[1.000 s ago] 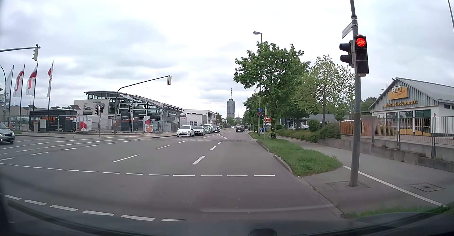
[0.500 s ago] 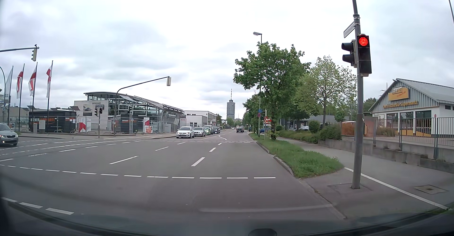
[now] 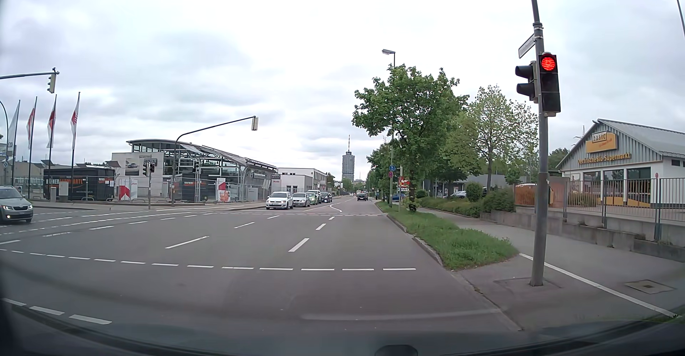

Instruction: Follow the waypoints while adhering to traffic rules and regulations

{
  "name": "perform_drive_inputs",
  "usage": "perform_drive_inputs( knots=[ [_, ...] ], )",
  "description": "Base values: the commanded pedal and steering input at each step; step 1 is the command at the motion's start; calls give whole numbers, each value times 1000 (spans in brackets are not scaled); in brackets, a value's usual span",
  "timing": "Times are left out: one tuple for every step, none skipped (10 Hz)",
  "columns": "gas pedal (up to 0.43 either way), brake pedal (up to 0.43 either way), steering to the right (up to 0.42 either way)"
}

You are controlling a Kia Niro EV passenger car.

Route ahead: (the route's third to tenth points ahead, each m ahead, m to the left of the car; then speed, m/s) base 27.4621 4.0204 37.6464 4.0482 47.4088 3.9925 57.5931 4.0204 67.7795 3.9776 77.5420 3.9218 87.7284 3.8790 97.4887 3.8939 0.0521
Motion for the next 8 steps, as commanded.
perform_drive_inputs(
  knots=[
    [0, 250, 2],
    [0, 250, 2],
    [0, 256, 2],
    [0, 250, 2],
    [0, 256, 2],
    [0, 256, 2],
    [0, 256, 2],
    [0, 256, 2]
  ],
)
